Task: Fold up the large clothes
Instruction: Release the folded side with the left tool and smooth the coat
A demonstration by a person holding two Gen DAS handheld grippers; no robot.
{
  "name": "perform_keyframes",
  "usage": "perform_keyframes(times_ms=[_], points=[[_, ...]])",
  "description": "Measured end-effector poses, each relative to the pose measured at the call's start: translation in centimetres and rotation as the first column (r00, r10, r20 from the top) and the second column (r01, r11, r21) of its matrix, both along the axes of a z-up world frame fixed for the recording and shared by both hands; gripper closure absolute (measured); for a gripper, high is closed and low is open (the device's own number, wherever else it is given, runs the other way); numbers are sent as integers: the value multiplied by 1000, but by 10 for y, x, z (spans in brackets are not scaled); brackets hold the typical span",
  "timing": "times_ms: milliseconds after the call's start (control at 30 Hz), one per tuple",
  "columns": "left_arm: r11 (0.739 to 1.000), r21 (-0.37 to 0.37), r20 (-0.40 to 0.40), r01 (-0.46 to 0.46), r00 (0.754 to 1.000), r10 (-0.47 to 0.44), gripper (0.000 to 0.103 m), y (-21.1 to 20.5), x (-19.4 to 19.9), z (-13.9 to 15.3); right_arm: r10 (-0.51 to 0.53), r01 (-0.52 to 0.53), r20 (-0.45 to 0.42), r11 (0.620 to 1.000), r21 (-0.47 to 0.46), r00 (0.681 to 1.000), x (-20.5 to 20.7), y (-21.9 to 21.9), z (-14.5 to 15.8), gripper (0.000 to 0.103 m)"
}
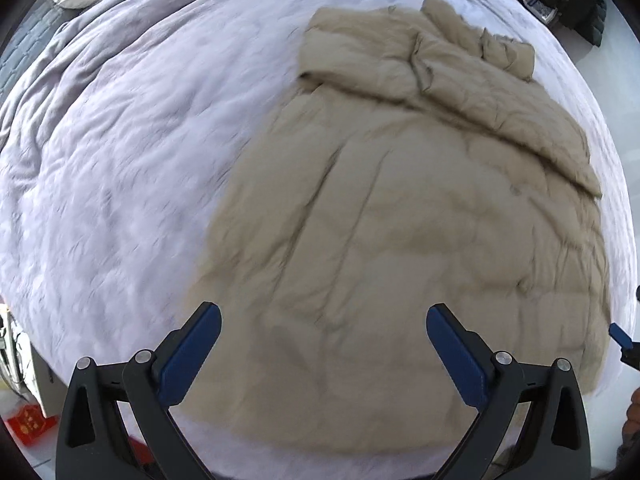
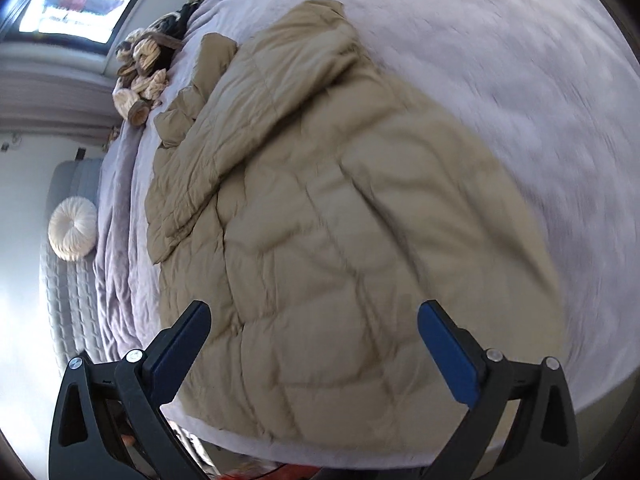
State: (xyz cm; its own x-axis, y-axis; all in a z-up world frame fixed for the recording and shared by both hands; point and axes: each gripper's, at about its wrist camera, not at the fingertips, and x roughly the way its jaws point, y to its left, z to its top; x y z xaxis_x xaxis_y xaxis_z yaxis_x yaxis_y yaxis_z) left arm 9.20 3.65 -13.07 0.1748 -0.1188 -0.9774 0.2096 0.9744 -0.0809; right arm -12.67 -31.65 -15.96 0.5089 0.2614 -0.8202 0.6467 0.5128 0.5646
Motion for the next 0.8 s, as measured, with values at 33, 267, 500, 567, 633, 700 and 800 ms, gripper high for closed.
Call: perform_keyframes(times_ms=[33, 267, 500, 567, 633, 700, 800], points=[[1000, 10, -4, 2, 1000, -2, 0, 8, -7, 0, -14, 14, -5, 1000, 8, 1000, -5, 5, -1, 0], [1000, -5, -47, -26, 999, 26, 0, 46, -37, -3, -103, 107, -49, 991, 78, 993, -42, 29, -11, 0], [997, -36, -85, -66, 994, 63, 0, 77, -56, -14, -173, 182, -80, 976, 117, 982, -78, 36, -22, 0], [990, -87, -106, -113, 989, 103, 0, 91, -60, -17, -198, 208, -87, 969, 133, 976, -88, 37, -25, 0], [969, -162, -151, -187, 975, 163, 0, 108, -63, -22, -221, 233, -90, 961, 150, 971, -96, 38, -28, 0], [947, -208, -188, -244, 960, 206, 0, 121, -67, -29, -242, 254, -84, 952, 170, 967, -102, 40, -30, 0], [920, -256, -249, -297, 940, 234, 0, 132, -71, -42, -271, 280, -73, 938, 205, 960, -113, 39, -38, 0]])
